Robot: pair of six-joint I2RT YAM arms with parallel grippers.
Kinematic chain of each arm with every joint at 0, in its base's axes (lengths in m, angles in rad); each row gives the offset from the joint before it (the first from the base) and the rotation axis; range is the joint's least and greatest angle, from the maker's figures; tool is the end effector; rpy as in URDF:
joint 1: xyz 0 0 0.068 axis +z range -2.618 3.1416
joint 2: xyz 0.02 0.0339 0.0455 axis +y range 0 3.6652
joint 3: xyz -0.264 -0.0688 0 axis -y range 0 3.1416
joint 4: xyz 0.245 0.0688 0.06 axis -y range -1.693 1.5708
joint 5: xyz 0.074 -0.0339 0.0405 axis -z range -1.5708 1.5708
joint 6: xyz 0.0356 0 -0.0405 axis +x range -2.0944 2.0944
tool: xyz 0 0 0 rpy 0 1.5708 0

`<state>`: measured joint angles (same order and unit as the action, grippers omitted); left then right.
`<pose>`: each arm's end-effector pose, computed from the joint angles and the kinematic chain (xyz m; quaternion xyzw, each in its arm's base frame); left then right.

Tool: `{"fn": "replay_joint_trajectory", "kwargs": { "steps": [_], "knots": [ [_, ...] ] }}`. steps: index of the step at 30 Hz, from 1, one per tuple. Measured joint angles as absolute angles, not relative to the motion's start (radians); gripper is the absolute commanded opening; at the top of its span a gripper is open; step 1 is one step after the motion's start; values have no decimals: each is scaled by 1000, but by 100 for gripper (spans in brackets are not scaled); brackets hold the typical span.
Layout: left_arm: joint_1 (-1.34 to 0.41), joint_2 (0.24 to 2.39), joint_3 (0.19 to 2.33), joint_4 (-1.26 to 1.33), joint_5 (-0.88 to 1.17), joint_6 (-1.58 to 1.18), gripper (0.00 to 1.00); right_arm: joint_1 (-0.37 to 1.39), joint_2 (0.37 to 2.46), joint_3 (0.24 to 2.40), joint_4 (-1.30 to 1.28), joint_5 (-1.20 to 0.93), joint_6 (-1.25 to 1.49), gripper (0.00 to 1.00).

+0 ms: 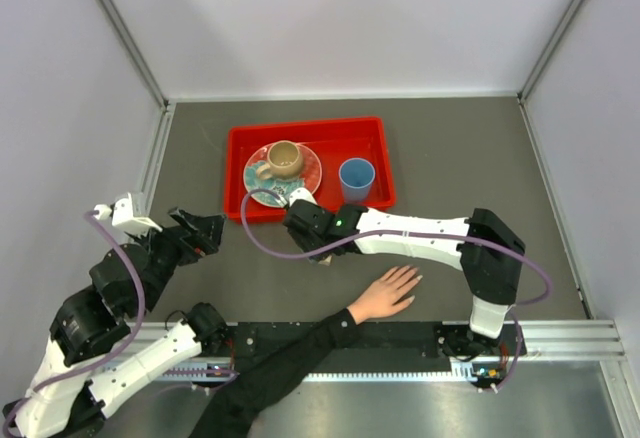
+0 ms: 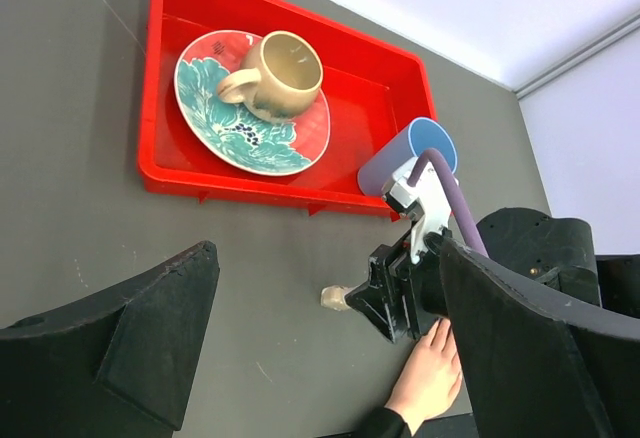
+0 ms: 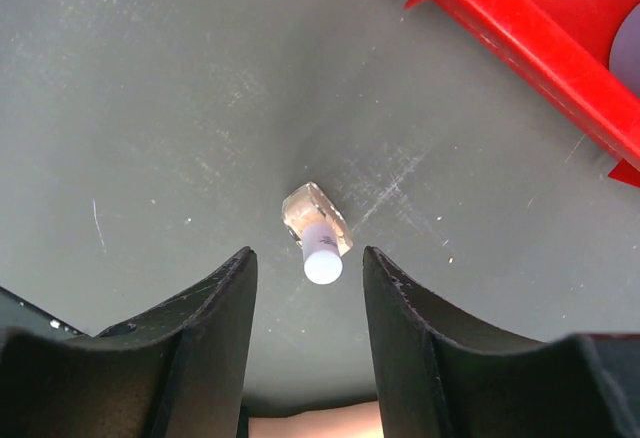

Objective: Paint the nails

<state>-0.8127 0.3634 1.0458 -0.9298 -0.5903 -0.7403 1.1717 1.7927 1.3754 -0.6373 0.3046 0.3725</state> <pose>0.0322 -0.0052 0.3831 -0.1513 0.7608 -0.2483 0.5802 0.1574 0.3457 0.2327 -0.3361 0.8955 0.0709 0.2831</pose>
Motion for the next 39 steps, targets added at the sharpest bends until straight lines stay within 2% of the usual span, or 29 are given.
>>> {"fn": "replay_joint_trajectory", "kwargs": {
  "steps": [8,15,22,27,31,39],
  "knots": [
    [-813,364,1047,-929,-581,-747,94,1172,1795,1374,-633,322,378,38],
    [-813,374,1047,-929,-569,-760,93,1171,1801,1352,-612,320,379,38],
    [-813,391,1048,-929,-565,-760,94,1169,1828,1335,-596,313,379,32],
    [-813,394,1048,-929,-564,-760,94,1169,1829,1335,-588,309,378,18],
    [-813,397,1048,-929,-558,-760,94,1169,1829,1335,-582,310,377,0],
    [-813,397,1047,-910,-518,-723,90,1152,1793,1312,-598,317,379,0]
  ]
}}
